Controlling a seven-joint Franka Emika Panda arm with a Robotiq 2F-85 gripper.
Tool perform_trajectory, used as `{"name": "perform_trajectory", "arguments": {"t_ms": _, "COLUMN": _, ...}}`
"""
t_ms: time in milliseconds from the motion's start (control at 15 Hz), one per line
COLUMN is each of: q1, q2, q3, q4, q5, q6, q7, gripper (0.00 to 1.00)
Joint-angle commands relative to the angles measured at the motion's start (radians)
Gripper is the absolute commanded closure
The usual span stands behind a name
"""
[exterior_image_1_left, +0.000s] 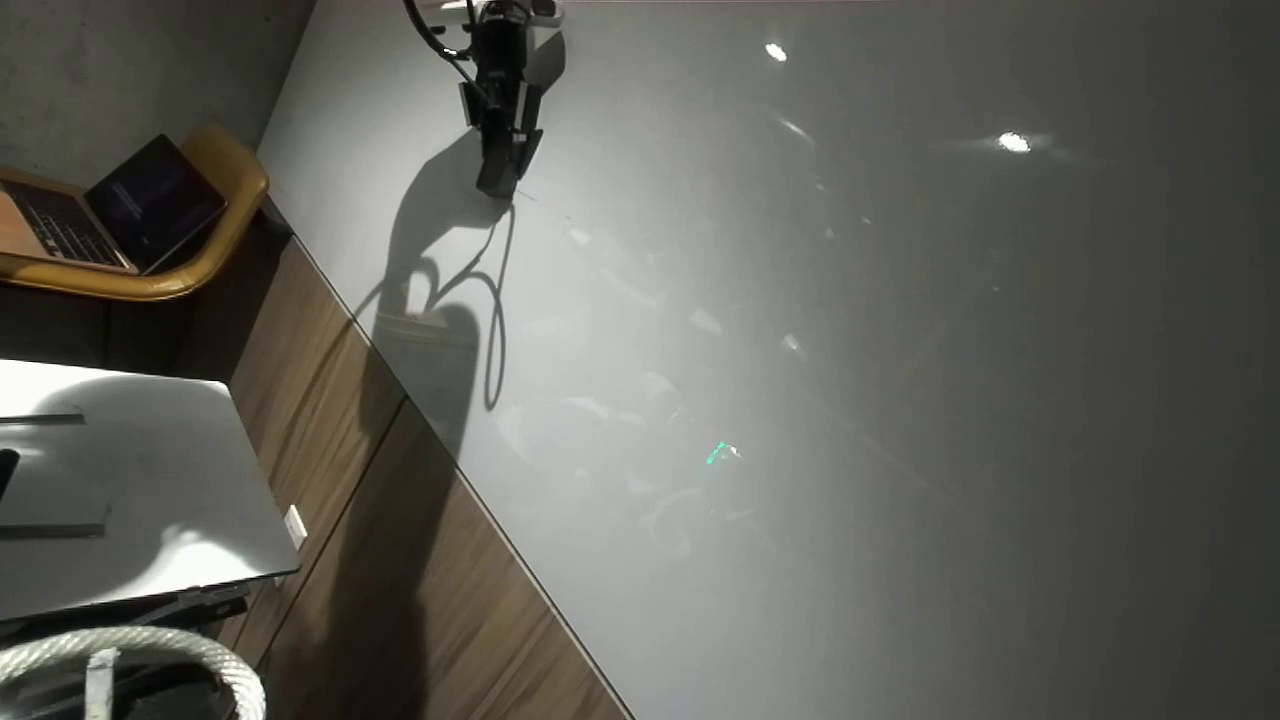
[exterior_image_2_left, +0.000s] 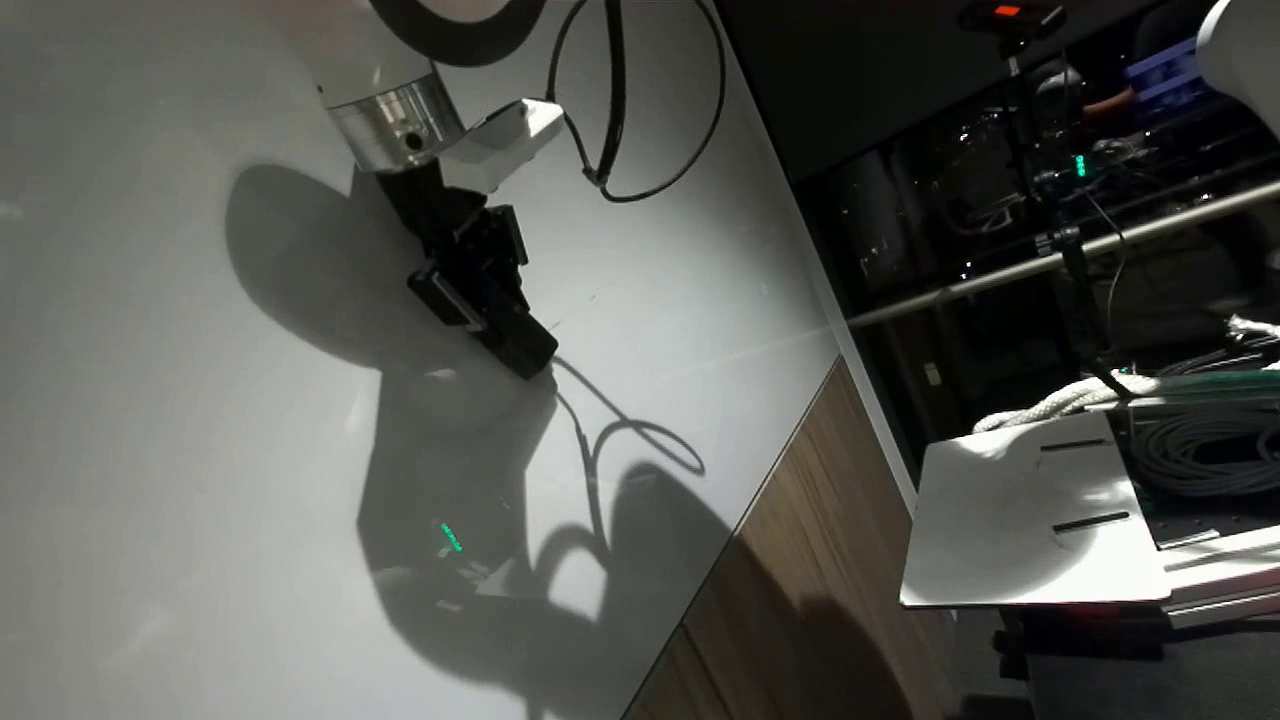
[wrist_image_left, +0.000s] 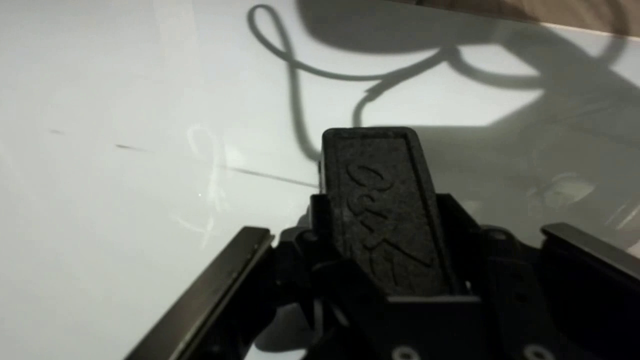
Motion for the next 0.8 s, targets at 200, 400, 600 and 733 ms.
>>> {"name": "perform_trajectory", "arguments": {"t_ms": 200, "q1": 0.089, "q2": 0.21, "q3": -0.02, "q4": 0.252, "q5": 0.013, "q6": -0.011, "q7": -0.027, "gripper": 0.71}}
{"name": "perform_trajectory", "arguments": {"t_ms": 400, "q1": 0.093, "q2": 0.212, "q3": -0.04, "q4": 0.244, "q5": 0.016, "q6": -0.02, "q7": -0.033, "gripper": 0.71}}
{"name": "perform_trajectory", "arguments": {"t_ms": 600, "q1": 0.026, "q2": 0.141, "q3": -0.039, "q4": 0.142, "q5": 0.002, "q6": -0.002, "q7": -0.038, "gripper": 0.71}}
{"name": "perform_trajectory", "arguments": {"t_ms": 733, "q1": -0.002, "q2": 0.094, "q3": -0.048, "q4": 0.084, "q5": 0.002, "q6": 0.005, "q7": -0.039, "gripper": 0.71}}
